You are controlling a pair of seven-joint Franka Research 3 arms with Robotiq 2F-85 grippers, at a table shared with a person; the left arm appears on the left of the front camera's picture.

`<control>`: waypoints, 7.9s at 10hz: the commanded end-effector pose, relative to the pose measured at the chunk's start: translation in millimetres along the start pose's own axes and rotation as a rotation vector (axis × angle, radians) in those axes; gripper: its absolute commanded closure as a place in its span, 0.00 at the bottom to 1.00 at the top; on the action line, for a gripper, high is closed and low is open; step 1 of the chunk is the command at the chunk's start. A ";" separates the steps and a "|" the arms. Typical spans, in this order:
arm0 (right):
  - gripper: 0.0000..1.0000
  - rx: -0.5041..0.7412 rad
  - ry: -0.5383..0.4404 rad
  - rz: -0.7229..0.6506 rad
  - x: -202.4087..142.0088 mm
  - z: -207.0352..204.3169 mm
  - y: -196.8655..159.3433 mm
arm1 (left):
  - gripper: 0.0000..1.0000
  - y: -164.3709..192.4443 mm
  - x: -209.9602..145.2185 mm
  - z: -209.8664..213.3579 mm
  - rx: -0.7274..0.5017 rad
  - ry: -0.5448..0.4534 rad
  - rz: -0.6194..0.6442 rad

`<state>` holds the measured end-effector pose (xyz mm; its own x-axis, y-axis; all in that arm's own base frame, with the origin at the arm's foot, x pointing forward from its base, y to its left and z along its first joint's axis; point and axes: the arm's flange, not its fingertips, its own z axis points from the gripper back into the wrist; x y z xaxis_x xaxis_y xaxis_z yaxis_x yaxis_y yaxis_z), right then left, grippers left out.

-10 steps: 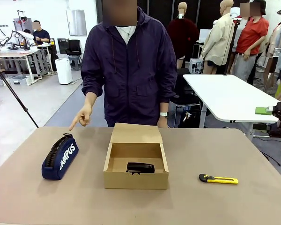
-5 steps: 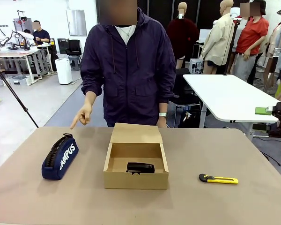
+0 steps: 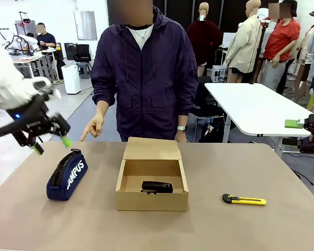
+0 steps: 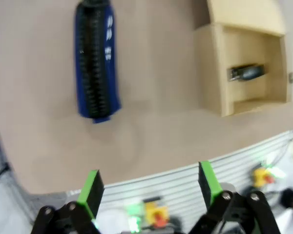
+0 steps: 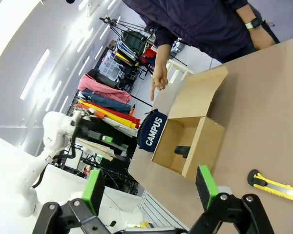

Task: Pack the items into the box.
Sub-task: Pick up the item indicated by the person and place it inside the Mailer Box.

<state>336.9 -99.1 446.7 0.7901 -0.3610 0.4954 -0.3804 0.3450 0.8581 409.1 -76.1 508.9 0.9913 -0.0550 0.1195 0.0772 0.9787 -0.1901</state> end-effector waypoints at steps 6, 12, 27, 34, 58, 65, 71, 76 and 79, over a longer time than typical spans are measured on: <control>0.00 0.018 -0.022 -0.022 3.6 -0.7 3.9 | 0.00 -2.5 15.6 -2.7 0.193 -0.004 -0.114; 0.00 0.018 -0.022 -0.022 3.6 -0.7 3.9 | 0.00 32.8 85.4 -97.0 0.218 -0.095 -0.118; 0.00 0.018 -0.022 -0.022 3.6 -0.7 3.9 | 1.00 48.5 90.0 -171.8 0.206 0.005 -0.140; 0.00 0.018 -0.022 -0.022 3.6 -0.7 3.9 | 1.00 49.0 87.0 -135.8 0.216 0.036 -0.016; 0.00 0.018 -0.022 -0.022 3.6 -0.7 3.9 | 1.00 -280.9 54.8 -66.8 -0.006 0.017 -1.337; 0.00 0.018 -0.022 -0.022 3.6 -0.7 3.9 | 1.00 -281.7 72.9 -164.8 0.058 0.092 -1.444; 0.00 0.018 -0.022 -0.022 3.6 -0.7 3.9 | 1.00 -276.6 65.6 -228.5 -0.001 0.233 -1.405; 0.00 0.018 -0.022 -0.022 3.6 -0.7 3.9 | 0.00 -275.0 67.0 -225.2 -0.013 0.241 -1.390; 0.00 0.018 -0.022 -0.022 3.6 -0.7 3.9 | 0.00 -273.4 66.1 -209.1 -0.027 0.203 -1.399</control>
<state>336.7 -99.6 446.7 0.7902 -0.3618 0.4946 -0.3793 0.3452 0.8585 479.6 -395.5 358.3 0.0906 -0.9944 0.0549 0.9955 0.0888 -0.0343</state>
